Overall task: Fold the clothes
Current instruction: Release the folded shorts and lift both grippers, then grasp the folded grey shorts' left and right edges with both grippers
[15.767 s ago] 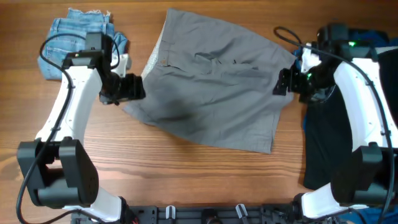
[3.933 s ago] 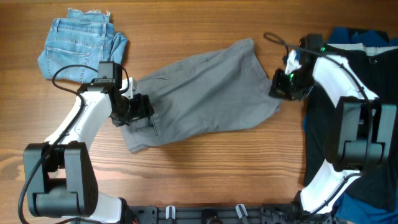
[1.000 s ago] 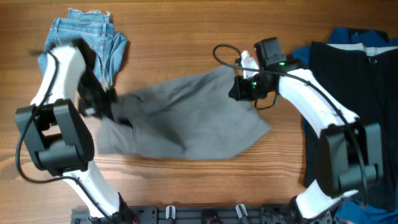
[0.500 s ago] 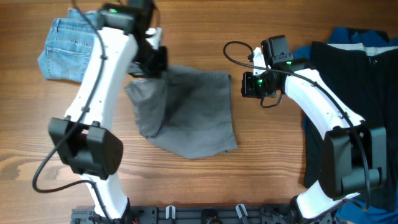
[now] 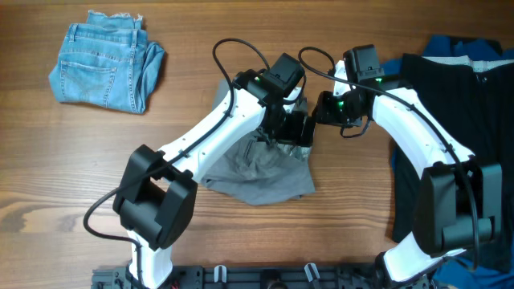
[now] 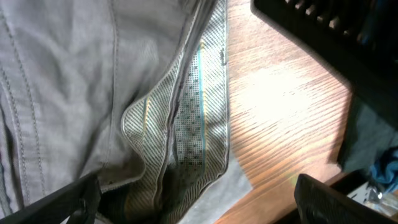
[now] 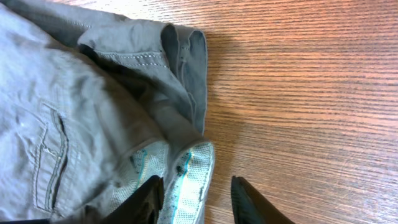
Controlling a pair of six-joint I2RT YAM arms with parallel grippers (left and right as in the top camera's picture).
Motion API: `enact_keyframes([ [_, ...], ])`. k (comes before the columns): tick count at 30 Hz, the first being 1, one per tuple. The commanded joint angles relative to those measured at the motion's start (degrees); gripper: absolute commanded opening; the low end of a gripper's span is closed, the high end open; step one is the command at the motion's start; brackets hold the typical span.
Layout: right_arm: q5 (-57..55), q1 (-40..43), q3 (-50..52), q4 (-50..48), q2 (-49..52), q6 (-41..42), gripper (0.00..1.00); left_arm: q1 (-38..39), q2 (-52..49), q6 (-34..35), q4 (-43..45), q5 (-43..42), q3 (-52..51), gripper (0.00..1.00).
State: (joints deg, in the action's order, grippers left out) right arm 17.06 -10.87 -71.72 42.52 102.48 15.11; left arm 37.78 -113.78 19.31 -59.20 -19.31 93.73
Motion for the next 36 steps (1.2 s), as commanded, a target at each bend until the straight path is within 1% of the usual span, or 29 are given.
enact_keyframes([
  [1, -0.7, 0.0, 0.1, 0.7, -0.6, -3.6, 0.46, -6.3, 3.1, -2.6, -7.6, 0.9, 7.4, 1.00],
  [3, 6.9, 0.0, 0.1, 0.8, -0.7, -8.9, 0.49, -11.3, 5.8, -2.6, -10.9, 3.3, 10.8, 1.00],
  [5, 23.3, -0.2, 0.1, 1.0, -0.7, -18.0, 0.50, -15.7, 7.8, -3.0, -11.6, 4.0, 10.9, 1.00],
  [6, 29.8, -0.7, 0.1, 1.1, -0.7, -19.4, 0.50, -18.0, 7.9, -4.4, -12.8, 4.0, 10.9, 0.91],
  [7, 33.2, -1.5, 0.1, 1.0, -0.7, -19.4, 0.48, -19.6, 7.9, -5.9, -14.1, 4.0, 10.8, 0.74],
  [8, 32.9, -2.9, 0.1, 1.0, -0.7, -18.4, 0.41, -21.4, 7.7, -7.0, -14.8, 4.0, 9.9, 0.50],
  [9, 29.1, -4.8, 0.1, 0.5, -0.6, -16.5, 0.36, -22.6, 7.7, -7.0, -14.9, 4.0, 8.7, 0.25],
  [11, 21.1, -8.7, 0.1, -1.1, -0.2, -13.9, 0.35, -24.0, 7.6, -7.7, -13.7, 4.0, 5.5, 0.04],
  [13, 18.3, -12.3, 0.1, -1.4, 1.1, -13.4, 0.36, -24.3, 7.6, -10.3, -12.2, 4.0, 2.3, 0.04],
  [14, 17.7, -13.4, 0.1, -1.0, 1.7, -13.4, 0.36, -24.3, 7.6, -10.4, -11.4, 3.9, 0.7, 0.05],
  [15, 15.6, -15.5, 0.1, 1.5, 3.4, -13.4, 0.30, -24.3, 7.5, -10.3, -10.6, 3.7, -1.8, 0.10],
  [16, 11.4, -16.6, 0.1, 6.4, 4.5, -10.8, 0.20, -24.2, 7.5, -10.3, -10.1, 3.7, -4.0, 0.13],
  [17, 6.8, -16.7, 0.1, 11.0, 5.0, -6.8, 0.14, -24.2, 7.4, -10.3, -10.0, 3.7, -5.5, 0.15],
  [18, 0.0, -16.5, 0.1, 17.4, 5.3, -1.2, 0.07, -24.2, 7.4, -10.3, -9.8, 3.3, -7.3, 0.15],
  [19, -4.1, -16.3, 0.1, 21.6, 5.3, 2.2, 0.07, -24.2, 7.4, -10.3, -9.5, 2.2, -8.9, 0.15],
  [20, -5.4, -16.0, 0.1, 23.4, 5.3, 3.7, 0.07, -24.2, 7.4, -10.3, -8.5, 0.5, -10.8, 0.16],
  [23, -5.5, -15.7, 0.2, 20.6, 5.3, 9.4, 0.04, -24.0, 7.3, -10.3, -3.1, -5.0, -16.9, 0.18],
  [24, -5.4, -15.7, 0.2, 18.2, 5.3, 12.3, 0.04, -24.0, 7.3, -10.3, 0.2, -8.0, -20.3, 0.20],
  [26, -4.6, -15.7, 0.0, 16.2, 5.2, 11.7, 0.04, -24.0, 7.3, -10.3, 4.5, -9.4, -25.6, 0.21],
  [27, -4.3, -15.5, -0.6, 16.3, 5.1, 10.1, 0.04, -24.0, 7.3, -10.3, 6.4, -9.4, -28.3, 0.20],
  [29, -2.3, -15.2, -2.6, 16.8, 3.9, 5.1, 0.04, -24.0, 7.3, -10.2, 10.6, -9.4, -34.1, 0.08],
  [30, -1.6, -15.2, -4.0, 17.2, 3.0, 3.2, 0.04, -24.0, 7.3, -9.7, 13.3, -9.4, -37.3, 0.04],
  [32, 0.0, -15.2, -7.0, 17.8, 0.0, 0.0, 0.04, -24.0, 7.3, -9.6, 16.5, -9.4, -40.6, 0.04],
  [34, 5.9, -15.2, -8.4, 17.2, -3.6, -3.3, 0.04, -24.0, 7.3, -9.5, 17.0, -9.6, -40.9, 0.04],
  [36, 7.8, -15.9, -8.4, 16.5, -4.9, -3.0, 0.05, -24.1, 7.3, -9.4, 18.0, -9.9, -40.8, 0.04],
])
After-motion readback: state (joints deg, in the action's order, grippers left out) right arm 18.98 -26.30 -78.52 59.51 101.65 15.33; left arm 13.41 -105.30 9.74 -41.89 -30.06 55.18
